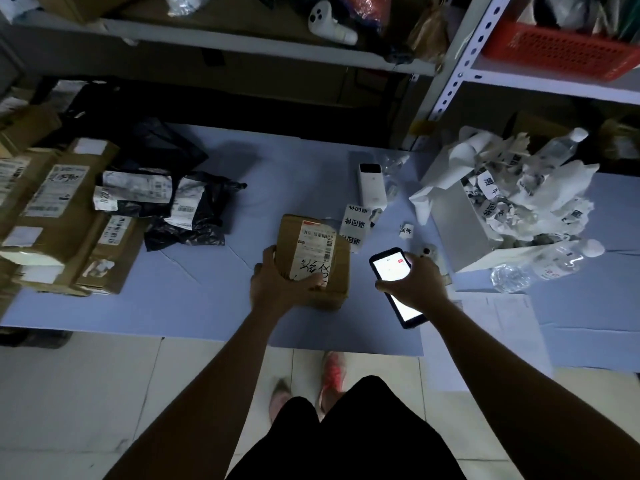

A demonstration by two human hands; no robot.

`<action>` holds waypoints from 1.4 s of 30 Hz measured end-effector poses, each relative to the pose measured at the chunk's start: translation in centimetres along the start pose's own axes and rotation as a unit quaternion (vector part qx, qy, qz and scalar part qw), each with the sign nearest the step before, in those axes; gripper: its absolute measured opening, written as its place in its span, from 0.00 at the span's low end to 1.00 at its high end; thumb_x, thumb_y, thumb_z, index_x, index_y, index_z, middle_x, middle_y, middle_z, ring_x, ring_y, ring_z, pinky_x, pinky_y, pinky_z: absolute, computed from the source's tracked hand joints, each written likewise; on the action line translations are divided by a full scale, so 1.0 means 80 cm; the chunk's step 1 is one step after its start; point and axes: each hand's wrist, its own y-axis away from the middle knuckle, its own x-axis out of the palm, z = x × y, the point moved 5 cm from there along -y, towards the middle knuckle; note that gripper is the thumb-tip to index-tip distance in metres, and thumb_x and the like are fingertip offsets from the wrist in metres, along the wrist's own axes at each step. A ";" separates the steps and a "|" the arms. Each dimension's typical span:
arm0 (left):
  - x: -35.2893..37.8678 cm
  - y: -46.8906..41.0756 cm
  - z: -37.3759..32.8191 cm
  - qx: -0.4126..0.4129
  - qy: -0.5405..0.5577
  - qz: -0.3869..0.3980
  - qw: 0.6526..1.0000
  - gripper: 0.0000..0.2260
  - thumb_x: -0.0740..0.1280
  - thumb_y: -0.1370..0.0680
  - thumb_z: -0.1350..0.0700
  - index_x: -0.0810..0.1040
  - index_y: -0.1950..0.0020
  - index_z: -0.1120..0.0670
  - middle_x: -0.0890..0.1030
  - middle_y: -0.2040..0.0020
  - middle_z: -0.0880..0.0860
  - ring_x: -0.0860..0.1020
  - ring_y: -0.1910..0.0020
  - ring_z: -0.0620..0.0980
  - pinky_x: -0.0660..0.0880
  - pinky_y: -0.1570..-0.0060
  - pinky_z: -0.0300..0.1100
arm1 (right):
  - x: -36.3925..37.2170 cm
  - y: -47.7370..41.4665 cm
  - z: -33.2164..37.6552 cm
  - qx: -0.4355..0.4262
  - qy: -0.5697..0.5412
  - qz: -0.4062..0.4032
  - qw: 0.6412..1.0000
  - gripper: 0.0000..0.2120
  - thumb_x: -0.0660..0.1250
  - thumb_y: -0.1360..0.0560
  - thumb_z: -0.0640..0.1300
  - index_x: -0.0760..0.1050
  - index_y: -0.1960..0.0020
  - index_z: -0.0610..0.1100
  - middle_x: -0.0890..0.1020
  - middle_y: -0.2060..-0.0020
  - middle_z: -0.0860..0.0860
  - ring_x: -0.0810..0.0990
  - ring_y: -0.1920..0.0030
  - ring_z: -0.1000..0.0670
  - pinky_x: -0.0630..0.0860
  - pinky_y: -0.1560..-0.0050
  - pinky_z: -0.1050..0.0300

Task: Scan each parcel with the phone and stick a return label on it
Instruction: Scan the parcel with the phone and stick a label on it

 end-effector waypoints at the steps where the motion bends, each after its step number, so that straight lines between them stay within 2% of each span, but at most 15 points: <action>1: -0.001 -0.006 -0.006 -0.007 -0.030 -0.010 0.999 0.52 0.78 0.42 0.30 0.60 0.25 0.47 0.75 0.36 0.56 0.76 0.37 0.60 0.77 0.39 0.59 | 0.011 -0.011 -0.008 0.012 -0.009 -0.002 1.000 0.37 0.81 0.38 0.57 0.74 0.33 0.45 0.81 0.44 0.45 0.77 0.48 0.48 0.77 0.51 0.53; 6: 0.004 -0.038 -0.050 -0.005 -0.115 -0.051 0.992 0.51 0.76 0.39 0.29 0.60 0.25 0.50 0.73 0.34 0.57 0.74 0.36 0.61 0.74 0.38 0.60 | 0.062 -0.054 -0.043 0.065 0.005 0.026 0.998 0.42 0.80 0.39 0.61 0.70 0.30 0.49 0.76 0.41 0.44 0.78 0.42 0.42 0.80 0.45 0.43; 12: 0.007 -0.070 -0.072 -0.010 -0.118 -0.054 0.992 0.49 0.75 0.37 0.29 0.59 0.23 0.47 0.72 0.33 0.55 0.72 0.33 0.59 0.74 0.37 0.59 | 0.092 -0.083 -0.059 0.051 0.048 0.026 0.997 0.41 0.79 0.41 0.65 0.69 0.37 0.47 0.74 0.42 0.44 0.76 0.42 0.40 0.78 0.49 0.45; 16: 0.004 -0.080 -0.076 -0.019 -0.101 -0.063 0.993 0.40 0.72 0.29 0.33 0.61 0.23 0.47 0.72 0.33 0.56 0.73 0.34 0.58 0.75 0.37 0.58 | 0.094 -0.089 -0.050 0.062 0.066 0.008 0.996 0.45 0.77 0.40 0.68 0.66 0.34 0.46 0.71 0.39 0.42 0.69 0.37 0.39 0.73 0.40 0.43; 19: 0.000 -0.085 -0.080 -0.021 -0.114 -0.072 0.991 0.33 0.71 0.25 0.38 0.64 0.25 0.48 0.71 0.33 0.57 0.72 0.34 0.59 0.74 0.37 0.61 | 0.079 -0.110 -0.009 0.019 -0.129 -0.041 0.991 0.41 0.77 0.33 0.61 0.69 0.29 0.41 0.74 0.39 0.43 0.70 0.36 0.40 0.70 0.38 0.47; 21: -0.005 -0.087 -0.086 -0.009 -0.123 -0.093 0.988 0.31 0.72 0.25 0.41 0.67 0.26 0.48 0.70 0.33 0.57 0.70 0.33 0.58 0.73 0.36 0.61 | 0.074 -0.134 0.022 0.053 -0.304 0.003 0.951 0.31 0.76 0.28 0.54 0.73 0.30 0.42 0.81 0.43 0.45 0.79 0.41 0.44 0.77 0.41 0.50; 23: -0.007 -0.087 -0.097 0.016 -0.132 -0.108 0.985 0.30 0.74 0.26 0.44 0.71 0.27 0.50 0.71 0.32 0.56 0.67 0.31 0.57 0.70 0.34 0.59 | 0.075 -0.151 0.046 0.125 -0.443 0.053 0.886 0.21 0.75 0.26 0.46 0.78 0.36 0.39 0.85 0.46 0.45 0.85 0.48 0.45 0.83 0.47 0.48; 24: -0.007 -0.087 -0.104 0.035 -0.130 -0.112 0.985 0.28 0.75 0.26 0.46 0.73 0.28 0.51 0.72 0.32 0.56 0.67 0.31 0.57 0.70 0.34 0.58 | 0.077 -0.155 0.056 0.146 -0.484 0.067 0.860 0.16 0.74 0.25 0.42 0.80 0.40 0.38 0.86 0.48 0.43 0.86 0.50 0.44 0.84 0.49 0.44; 26: -0.005 -0.087 -0.121 0.077 -0.120 -0.110 0.984 0.24 0.75 0.26 0.48 0.77 0.32 0.51 0.75 0.35 0.54 0.69 0.33 0.55 0.70 0.35 0.57 | 0.076 -0.158 0.072 0.138 -0.512 0.086 0.843 0.09 0.73 0.25 0.35 0.82 0.45 0.36 0.86 0.51 0.41 0.86 0.51 0.40 0.84 0.50 0.41; 29: 0.004 -0.097 -0.145 0.100 -0.097 -0.079 0.987 0.20 0.74 0.25 0.46 0.77 0.34 0.46 0.81 0.41 0.48 0.76 0.39 0.51 0.72 0.37 0.56 | 0.058 -0.151 0.094 0.040 -0.524 0.096 0.845 0.15 0.72 0.25 0.32 0.80 0.40 0.38 0.86 0.49 0.45 0.86 0.47 0.45 0.84 0.52 0.56; 32: 0.020 -0.104 -0.160 0.085 0.015 0.008 0.996 0.23 0.73 0.25 0.45 0.72 0.32 0.41 0.83 0.46 0.47 0.81 0.47 0.47 0.77 0.42 0.50 | 0.033 -0.135 0.110 -0.069 -0.526 0.097 0.842 0.16 0.72 0.25 0.32 0.78 0.38 0.40 0.86 0.46 0.46 0.85 0.44 0.47 0.81 0.43 0.53; 34: 0.028 -0.103 -0.167 0.067 0.152 0.068 0.984 0.24 0.74 0.24 0.50 0.71 0.30 0.43 0.85 0.50 0.53 0.83 0.51 0.46 0.80 0.54 0.40 | 0.020 -0.121 0.113 -0.118 -0.489 0.100 0.859 0.14 0.72 0.25 0.33 0.79 0.40 0.40 0.86 0.47 0.47 0.85 0.46 0.48 0.81 0.42 0.53; 36: 0.026 -0.102 -0.175 0.076 0.245 0.100 0.961 0.23 0.74 0.23 0.58 0.74 0.32 0.41 0.86 0.51 0.54 0.85 0.52 0.50 0.81 0.60 0.39 | 0.011 -0.107 0.112 -0.132 -0.449 0.099 0.878 0.12 0.71 0.24 0.33 0.80 0.42 0.38 0.86 0.47 0.45 0.85 0.47 0.47 0.82 0.43 0.50; 39: 0.006 -0.104 -0.195 0.143 0.273 0.095 0.947 0.22 0.72 0.26 0.68 0.81 0.41 0.42 0.86 0.48 0.48 0.85 0.49 0.49 0.83 0.55 0.45 | 0.004 -0.089 0.108 -0.113 -0.432 0.103 0.889 0.12 0.70 0.24 0.31 0.78 0.41 0.34 0.85 0.45 0.42 0.85 0.45 0.43 0.82 0.42 0.46; 42: -0.010 -0.105 -0.210 0.204 0.239 0.086 0.945 0.21 0.71 0.26 0.68 0.83 0.43 0.43 0.85 0.44 0.48 0.84 0.46 0.48 0.83 0.49 0.48 | -0.004 -0.077 0.111 -0.111 -0.433 0.092 0.890 0.12 0.70 0.23 0.32 0.78 0.40 0.35 0.85 0.45 0.42 0.85 0.46 0.44 0.81 0.42 0.44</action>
